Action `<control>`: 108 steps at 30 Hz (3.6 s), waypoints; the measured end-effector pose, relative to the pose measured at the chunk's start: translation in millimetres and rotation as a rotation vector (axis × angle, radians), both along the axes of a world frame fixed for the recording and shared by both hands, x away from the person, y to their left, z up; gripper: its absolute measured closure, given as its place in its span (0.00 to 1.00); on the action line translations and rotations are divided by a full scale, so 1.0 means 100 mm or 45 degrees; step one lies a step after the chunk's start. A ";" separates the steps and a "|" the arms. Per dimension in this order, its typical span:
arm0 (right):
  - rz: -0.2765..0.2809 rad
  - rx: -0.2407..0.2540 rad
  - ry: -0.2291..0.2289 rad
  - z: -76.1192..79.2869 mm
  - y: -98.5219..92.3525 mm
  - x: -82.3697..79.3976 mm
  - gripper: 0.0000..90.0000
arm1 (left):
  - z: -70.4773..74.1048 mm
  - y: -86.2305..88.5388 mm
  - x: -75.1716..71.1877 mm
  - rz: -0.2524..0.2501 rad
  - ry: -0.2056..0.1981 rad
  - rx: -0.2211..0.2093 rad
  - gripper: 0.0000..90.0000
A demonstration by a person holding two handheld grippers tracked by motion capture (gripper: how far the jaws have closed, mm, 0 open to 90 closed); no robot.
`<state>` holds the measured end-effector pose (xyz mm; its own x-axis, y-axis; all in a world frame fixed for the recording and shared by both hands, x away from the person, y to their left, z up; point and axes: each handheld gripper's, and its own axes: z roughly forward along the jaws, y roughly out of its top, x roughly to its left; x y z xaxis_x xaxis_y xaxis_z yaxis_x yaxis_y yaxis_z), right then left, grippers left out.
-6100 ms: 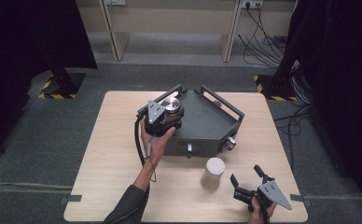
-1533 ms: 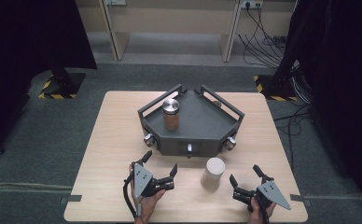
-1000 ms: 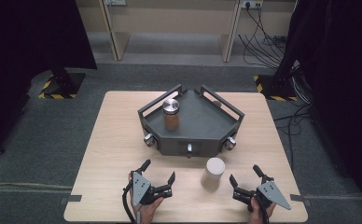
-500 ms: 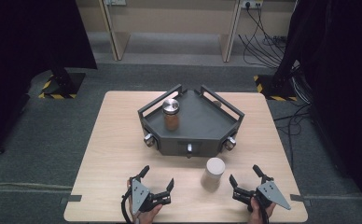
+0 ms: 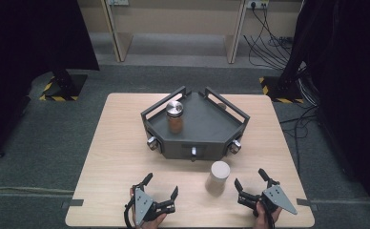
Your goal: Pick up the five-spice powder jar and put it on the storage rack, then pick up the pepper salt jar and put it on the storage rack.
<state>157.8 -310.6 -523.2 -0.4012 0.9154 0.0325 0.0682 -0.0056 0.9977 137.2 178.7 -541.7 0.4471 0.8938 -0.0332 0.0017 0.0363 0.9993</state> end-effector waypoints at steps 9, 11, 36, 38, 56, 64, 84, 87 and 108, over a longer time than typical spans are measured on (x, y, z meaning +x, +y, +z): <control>0.007 0.002 0.000 0.00 -0.01 0.01 0.02 | -0.01 -0.01 0.00 0.005 -0.006 -0.001 0.01; 0.014 0.005 -0.001 0.00 -0.02 0.01 0.02 | 0.00 -0.01 0.01 0.004 -0.001 0.002 0.01; 0.022 0.014 0.004 0.00 -0.02 0.02 0.02 | 0.00 0.00 0.01 -0.002 0.004 -0.001 0.02; 0.021 0.014 0.002 0.00 -0.01 0.02 0.02 | -0.01 0.00 0.01 -0.001 0.000 -0.009 0.02; 0.027 0.012 0.004 0.00 -0.02 0.01 0.02 | 0.00 0.00 0.01 -0.001 0.004 -0.012 0.02; 0.030 0.014 0.006 0.00 -0.01 0.02 0.02 | 0.02 0.00 0.03 -0.006 0.018 0.000 0.02; 0.036 0.015 0.001 -0.01 0.00 0.03 0.02 | 0.01 0.01 0.03 -0.010 0.013 -0.007 0.02; 0.032 0.021 0.002 -0.01 0.00 0.02 0.02 | 0.01 0.02 0.03 -0.013 0.014 -0.010 0.02; 0.086 0.024 0.021 0.05 0.04 -0.04 0.02 | 0.01 0.03 0.03 -0.012 0.020 -0.030 0.02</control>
<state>153.6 -306.6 -517.8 -0.4617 0.8852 0.0571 0.0858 -0.0195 0.9961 140.3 181.6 -541.1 0.4549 0.8885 -0.0609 0.0176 0.0594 0.9981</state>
